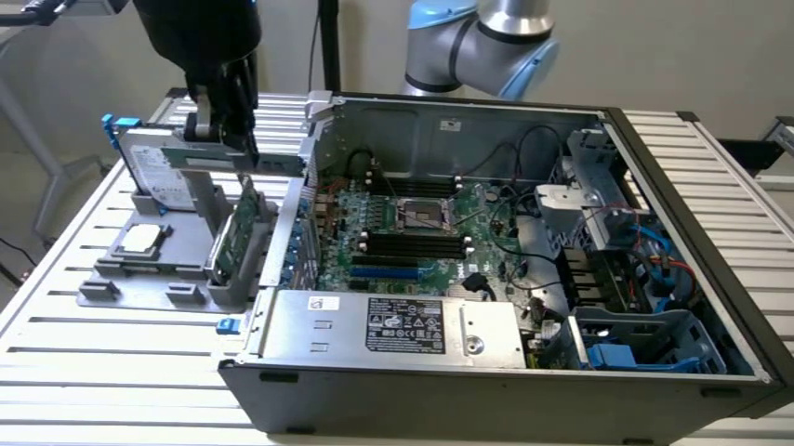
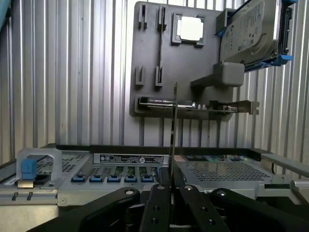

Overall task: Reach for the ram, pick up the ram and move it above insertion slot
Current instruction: 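Pick up the ram and move it above insertion slot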

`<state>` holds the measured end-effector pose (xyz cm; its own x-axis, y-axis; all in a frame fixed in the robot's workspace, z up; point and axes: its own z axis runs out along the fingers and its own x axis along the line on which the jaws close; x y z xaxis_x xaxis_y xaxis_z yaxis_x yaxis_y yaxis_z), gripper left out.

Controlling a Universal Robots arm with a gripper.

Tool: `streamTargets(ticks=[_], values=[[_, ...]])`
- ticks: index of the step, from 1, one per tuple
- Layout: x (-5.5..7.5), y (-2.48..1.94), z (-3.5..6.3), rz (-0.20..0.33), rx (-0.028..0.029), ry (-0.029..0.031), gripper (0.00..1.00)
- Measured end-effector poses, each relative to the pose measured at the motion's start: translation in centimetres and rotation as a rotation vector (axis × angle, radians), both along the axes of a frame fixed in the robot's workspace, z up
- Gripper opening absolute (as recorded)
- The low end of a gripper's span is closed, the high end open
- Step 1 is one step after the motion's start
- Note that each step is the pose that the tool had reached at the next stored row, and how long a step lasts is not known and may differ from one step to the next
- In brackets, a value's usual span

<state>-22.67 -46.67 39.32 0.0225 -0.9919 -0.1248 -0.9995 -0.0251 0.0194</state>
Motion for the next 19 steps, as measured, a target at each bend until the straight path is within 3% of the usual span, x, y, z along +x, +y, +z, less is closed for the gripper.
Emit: streamTargets(ticks=[12,19], values=[[5.4,0.17,0.0,0.0,0.0356,-0.0001,0.14],[8.6,0.23,0.0,0.0,0.0593,-0.0001,0.14]])
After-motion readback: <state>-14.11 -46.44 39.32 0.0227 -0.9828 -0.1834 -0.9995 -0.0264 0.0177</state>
